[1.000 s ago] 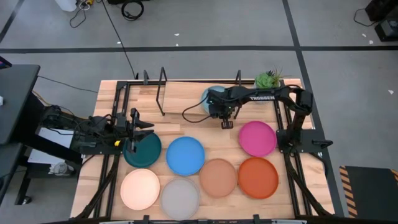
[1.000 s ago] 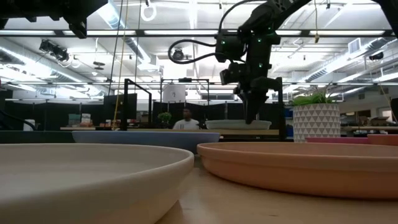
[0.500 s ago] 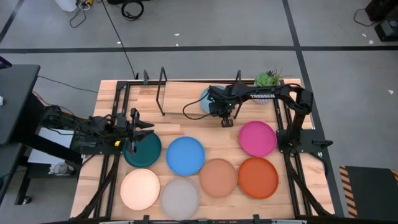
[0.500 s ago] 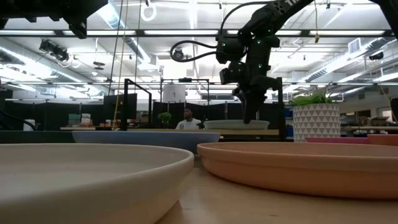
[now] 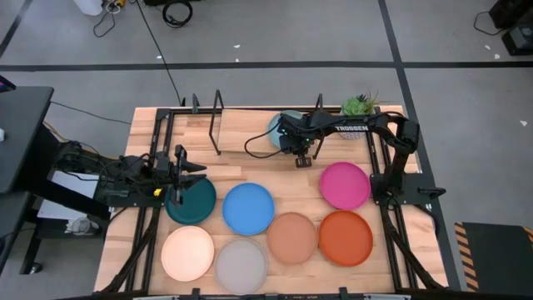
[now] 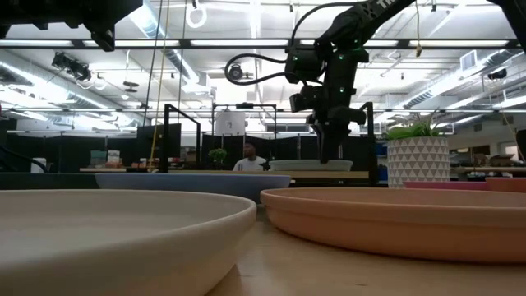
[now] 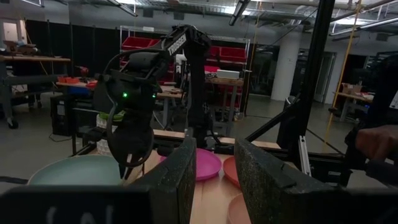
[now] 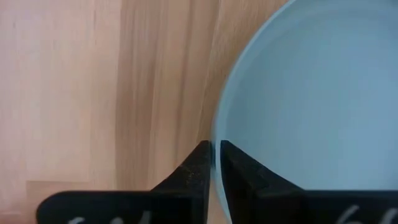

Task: Place and stack plates onto a shelf
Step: Put the light blue plate on the shelf

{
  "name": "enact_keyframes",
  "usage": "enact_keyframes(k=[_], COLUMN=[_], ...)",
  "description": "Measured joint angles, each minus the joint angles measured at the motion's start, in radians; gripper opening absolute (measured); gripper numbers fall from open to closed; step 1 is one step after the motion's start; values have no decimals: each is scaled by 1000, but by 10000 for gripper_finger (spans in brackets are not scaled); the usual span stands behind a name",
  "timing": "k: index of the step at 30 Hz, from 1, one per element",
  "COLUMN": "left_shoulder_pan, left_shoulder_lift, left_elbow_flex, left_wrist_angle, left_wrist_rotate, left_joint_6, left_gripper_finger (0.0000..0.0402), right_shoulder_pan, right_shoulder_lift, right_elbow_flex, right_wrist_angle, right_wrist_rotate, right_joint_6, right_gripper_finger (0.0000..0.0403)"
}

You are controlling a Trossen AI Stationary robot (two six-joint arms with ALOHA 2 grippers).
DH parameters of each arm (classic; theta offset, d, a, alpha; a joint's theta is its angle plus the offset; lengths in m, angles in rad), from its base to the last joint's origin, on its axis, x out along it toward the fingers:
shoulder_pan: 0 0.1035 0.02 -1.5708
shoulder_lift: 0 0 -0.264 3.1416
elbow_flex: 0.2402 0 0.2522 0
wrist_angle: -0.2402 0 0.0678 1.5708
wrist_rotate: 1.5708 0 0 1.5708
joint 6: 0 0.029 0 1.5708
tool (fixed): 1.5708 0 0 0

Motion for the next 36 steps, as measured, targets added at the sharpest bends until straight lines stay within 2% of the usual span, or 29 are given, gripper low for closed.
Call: enact_keyframes(k=[3, 7, 12, 18, 25, 36], left_shoulder_pan=[0, 0, 0, 0, 0, 0], left_shoulder_lift=[0, 0, 0, 0, 0, 0], left_elbow_flex=[0, 0, 0, 0, 0, 0], left_wrist_angle=[-1, -1, -3, -4, -3, -7], left_wrist_rotate=[0, 0, 0, 0, 0, 0], left_joint_6=[-1, -1, -1, 1, -2, -7], left_gripper_finger=[117, 117, 117, 117, 117, 117], right_shoulder_pan=[0, 0, 11, 72, 154, 184], right_shoulder_lift=[0, 0, 0, 0, -4, -30], right_elbow_flex=[0, 0, 0, 0, 0, 0], right_wrist_angle=[-11, -23, -49, -88, -90, -91], right_wrist_rotate=[19, 111, 82, 117, 294, 276], right_joint_6=[0, 10, 30, 77, 81, 105], right_gripper_finger=[51, 58, 66, 69, 69, 69])
